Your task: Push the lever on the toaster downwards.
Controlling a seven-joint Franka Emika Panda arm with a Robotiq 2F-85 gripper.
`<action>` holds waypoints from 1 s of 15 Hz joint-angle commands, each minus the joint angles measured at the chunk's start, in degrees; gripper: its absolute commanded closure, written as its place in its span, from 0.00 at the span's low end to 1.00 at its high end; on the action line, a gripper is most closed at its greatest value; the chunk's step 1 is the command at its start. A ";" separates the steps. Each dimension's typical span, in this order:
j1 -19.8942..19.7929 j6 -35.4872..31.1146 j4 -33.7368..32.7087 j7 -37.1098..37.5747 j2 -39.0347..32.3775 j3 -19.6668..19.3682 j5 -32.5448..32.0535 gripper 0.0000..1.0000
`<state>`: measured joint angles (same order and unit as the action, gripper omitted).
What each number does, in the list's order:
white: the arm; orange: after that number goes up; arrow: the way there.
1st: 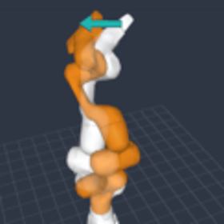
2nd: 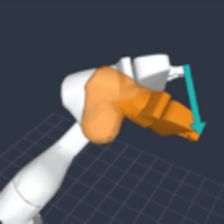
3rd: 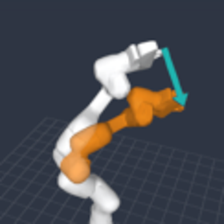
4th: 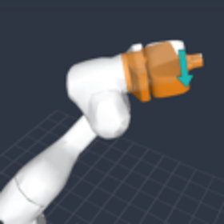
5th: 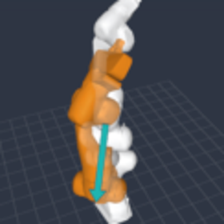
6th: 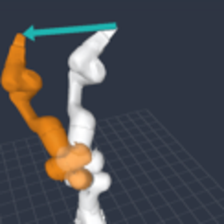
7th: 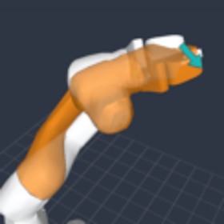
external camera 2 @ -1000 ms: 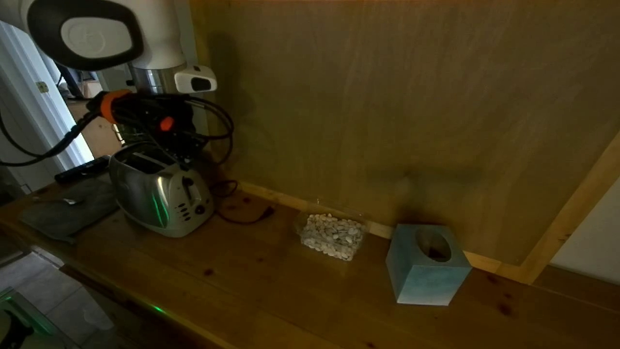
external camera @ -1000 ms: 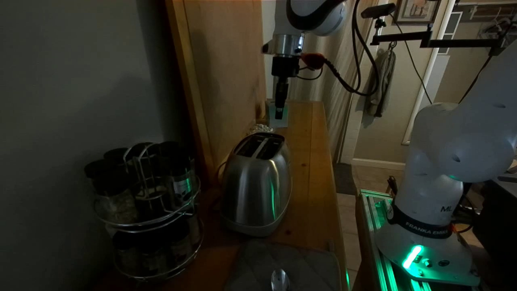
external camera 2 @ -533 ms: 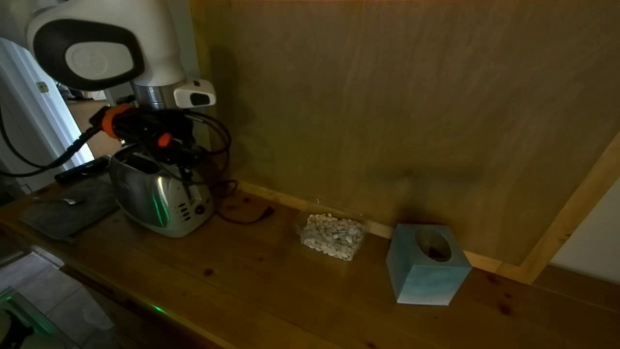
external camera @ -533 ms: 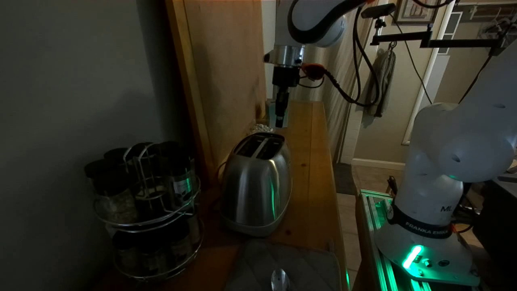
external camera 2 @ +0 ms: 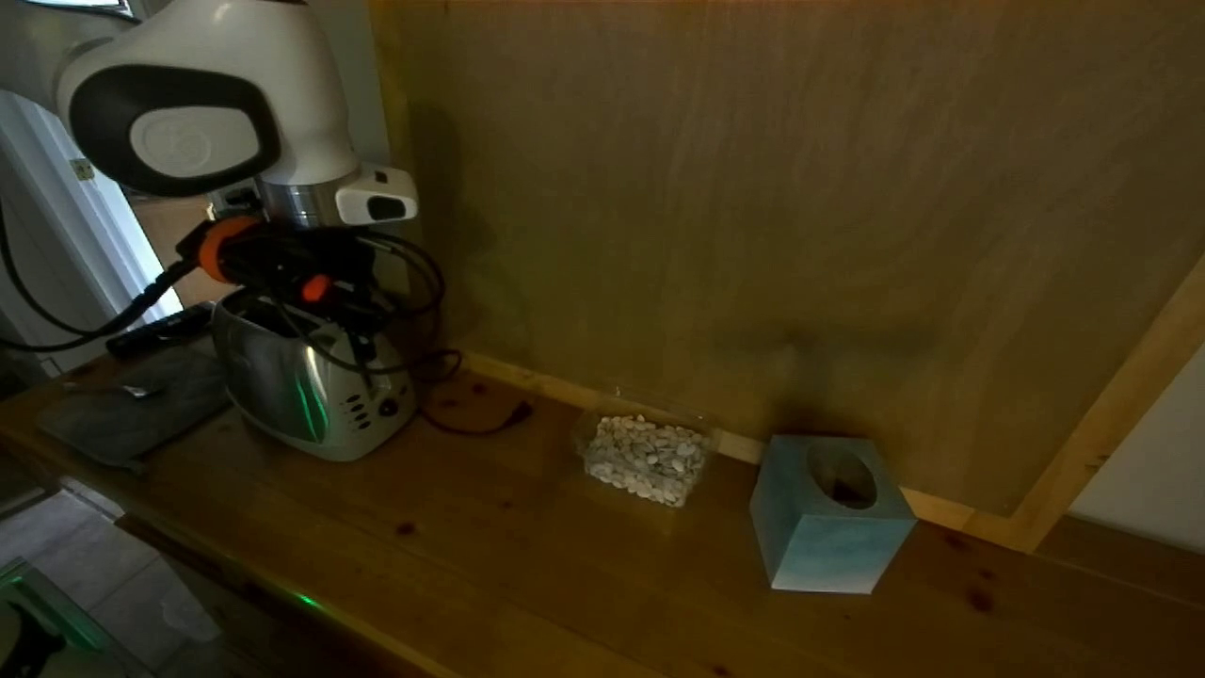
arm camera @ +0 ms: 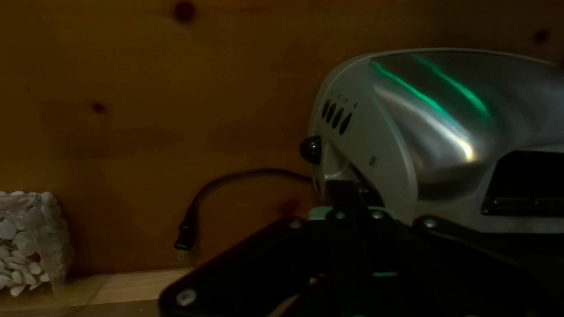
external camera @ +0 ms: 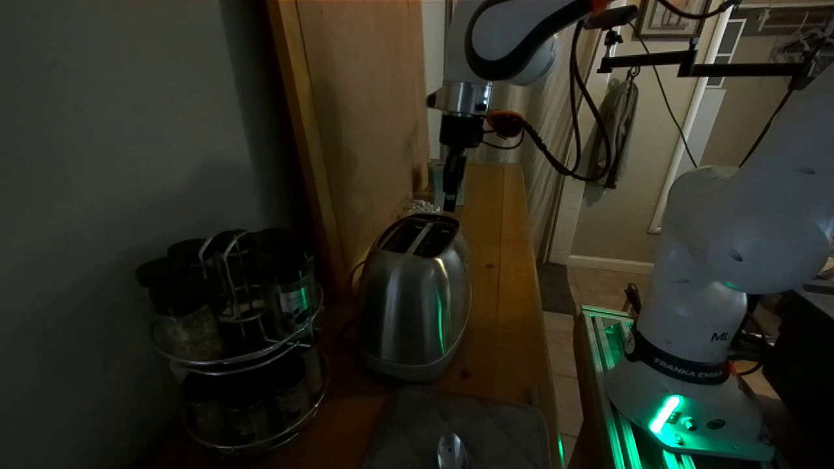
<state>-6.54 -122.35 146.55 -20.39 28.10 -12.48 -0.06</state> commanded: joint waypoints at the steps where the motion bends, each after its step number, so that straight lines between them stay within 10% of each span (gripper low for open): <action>1: 0.74 -1.87 1.01 0.77 0.11 -0.31 1.88 1.00; 15: 1.08 -2.65 0.87 1.02 -2.12 -0.13 3.60 1.00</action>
<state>-5.83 -123.36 146.92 -20.07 26.67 -12.47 2.43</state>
